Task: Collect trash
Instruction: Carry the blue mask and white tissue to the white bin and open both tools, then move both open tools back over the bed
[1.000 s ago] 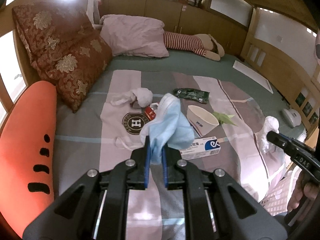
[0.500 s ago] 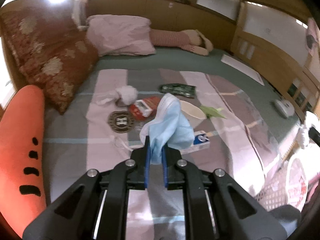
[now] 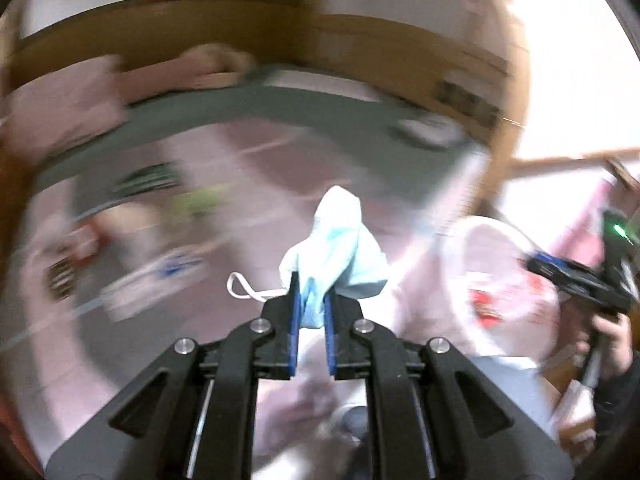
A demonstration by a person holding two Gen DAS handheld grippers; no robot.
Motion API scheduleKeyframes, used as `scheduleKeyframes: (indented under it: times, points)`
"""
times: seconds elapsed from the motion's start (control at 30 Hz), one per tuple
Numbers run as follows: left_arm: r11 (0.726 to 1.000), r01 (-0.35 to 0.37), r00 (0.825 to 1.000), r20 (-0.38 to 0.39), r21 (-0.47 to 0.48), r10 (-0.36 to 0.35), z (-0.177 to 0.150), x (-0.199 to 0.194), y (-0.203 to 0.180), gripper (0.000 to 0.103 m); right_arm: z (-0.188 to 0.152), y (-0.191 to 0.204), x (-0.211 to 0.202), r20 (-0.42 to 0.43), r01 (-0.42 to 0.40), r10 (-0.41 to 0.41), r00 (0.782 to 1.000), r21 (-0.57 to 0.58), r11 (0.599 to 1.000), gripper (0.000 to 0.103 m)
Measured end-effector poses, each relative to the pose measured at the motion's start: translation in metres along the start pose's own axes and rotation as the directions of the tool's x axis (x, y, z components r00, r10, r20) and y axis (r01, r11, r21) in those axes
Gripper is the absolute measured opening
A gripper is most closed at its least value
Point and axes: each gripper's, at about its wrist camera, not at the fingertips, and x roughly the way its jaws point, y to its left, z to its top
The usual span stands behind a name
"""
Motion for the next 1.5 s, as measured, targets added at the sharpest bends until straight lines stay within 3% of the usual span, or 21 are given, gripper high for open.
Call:
scheduleKeyframes:
  times: [0.07, 0.2, 0.27, 0.3, 0.33, 0.4, 0.53, 0.6, 0.67, 0.73, 0.77, 0.8, 0.9, 1.03, 1.1, 1.13, 1.2, 1.27, 1.33, 1.5]
  points:
    - [0.993, 0.109, 0.994, -0.033, 0.048, -0.108, 0.015, 0.016, -0.055, 0.011, 0.011, -0.007, -0.024, 0.081, 0.013, -0.015, 0.997, 0.018, 1.0, 0.058]
    - [0.957, 0.253, 0.965, -0.109, 0.14, -0.239, 0.032, 0.049, -0.146, 0.014, 0.034, -0.023, -0.075, 0.238, -0.001, -0.016, 0.971, 0.071, 0.997, 0.066]
    - [0.934, 0.306, 0.946, -0.172, 0.186, -0.276, 0.034, 0.069, -0.186, 0.042, 0.04, -0.024, -0.094, 0.295, -0.005, -0.017, 0.955, 0.072, 0.997, 0.071]
    - [0.932, 0.302, 0.944, -0.198, 0.201, -0.264, 0.034, 0.077, -0.197, 0.084, 0.042, -0.023, -0.099, 0.306, -0.002, -0.017, 0.952, 0.064, 0.998, 0.075]
    - [0.939, 0.26, 0.956, -0.195, 0.227, -0.217, 0.034, 0.083, -0.207, 0.1, 0.043, -0.021, -0.1, 0.304, -0.002, -0.015, 0.953, 0.054, 0.999, 0.076]
    - [0.954, 0.168, 0.981, -0.137, 0.247, -0.137, 0.034, 0.079, -0.203, 0.1, 0.044, -0.012, -0.094, 0.285, -0.02, 0.012, 0.959, 0.028, 0.999, 0.076]
    - [0.983, 0.049, 0.997, -0.068, 0.176, -0.037, 0.034, 0.046, -0.14, 0.1, 0.041, 0.019, -0.062, 0.21, -0.07, 0.073, 0.975, -0.022, 0.997, 0.076]
    - [0.989, -0.023, 0.999, -0.032, 0.144, 0.027, 0.031, 0.025, -0.103, 0.1, 0.043, 0.046, -0.038, 0.153, -0.112, 0.117, 0.981, -0.043, 0.993, 0.076]
    - [0.987, -0.141, 0.99, -0.001, 0.079, 0.141, 0.025, -0.003, -0.045, 0.1, 0.043, 0.083, -0.017, 0.113, -0.165, 0.175, 0.978, -0.088, 0.982, 0.076]
    - [0.969, -0.245, 0.969, 0.018, 0.006, 0.245, 0.019, -0.028, 0.009, 0.1, 0.044, 0.118, -0.006, 0.086, -0.208, 0.222, 0.971, -0.143, 0.967, 0.076]
    - [0.95, -0.309, 0.951, 0.022, -0.038, 0.31, 0.013, -0.044, 0.036, 0.1, 0.044, 0.142, 0.002, 0.069, -0.238, 0.253, 0.965, -0.177, 0.955, 0.076]
    - [0.917, -0.387, 0.92, 0.018, -0.097, 0.39, 0.007, -0.059, 0.067, 0.1, 0.045, 0.165, 0.008, 0.053, -0.271, 0.287, 0.956, -0.205, 0.94, 0.076]
    - [0.826, -0.496, 0.855, 0.012, -0.268, 0.518, -0.01, -0.092, 0.128, 0.1, 0.047, 0.231, 0.028, 0.008, -0.347, 0.364, 0.931, -0.288, 0.893, 0.076]
    - [0.759, -0.501, 0.829, 0.023, -0.415, 0.559, -0.039, -0.114, 0.171, 0.1, 0.046, 0.3, 0.05, -0.024, -0.414, 0.434, 0.901, -0.351, 0.84, 0.076]
    - [0.727, -0.548, 0.801, -0.008, -0.413, 0.599, -0.05, -0.114, 0.18, 0.1, 0.038, 0.321, 0.065, -0.018, -0.391, 0.418, 0.908, -0.392, 0.833, 0.076]
    - [0.72, -0.563, 0.795, -0.027, -0.405, 0.606, -0.051, -0.112, 0.182, 0.1, 0.033, 0.328, 0.071, -0.013, -0.375, 0.406, 0.914, -0.412, 0.83, 0.076]
    - [0.735, -0.551, 0.809, -0.039, -0.396, 0.586, -0.051, -0.112, 0.186, 0.1, 0.018, 0.333, 0.089, -0.062, -0.359, 0.372, 0.926, -0.444, 0.821, 0.076]
    - [0.754, -0.511, 0.832, -0.018, -0.413, 0.555, -0.055, -0.113, 0.185, 0.1, 0.013, 0.331, 0.096, -0.121, -0.379, 0.363, 0.924, -0.43, 0.82, 0.076]
    - [0.766, -0.492, 0.846, -0.022, -0.413, 0.532, -0.056, -0.112, 0.183, 0.1, 0.011, 0.329, 0.089, -0.097, -0.382, 0.38, 0.92, -0.444, 0.81, 0.076]
    - [0.772, -0.503, 0.844, -0.029, -0.388, 0.535, -0.056, -0.104, 0.181, 0.1, 0.012, 0.327, 0.094, -0.116, -0.383, 0.37, 0.922, -0.43, 0.818, 0.076]
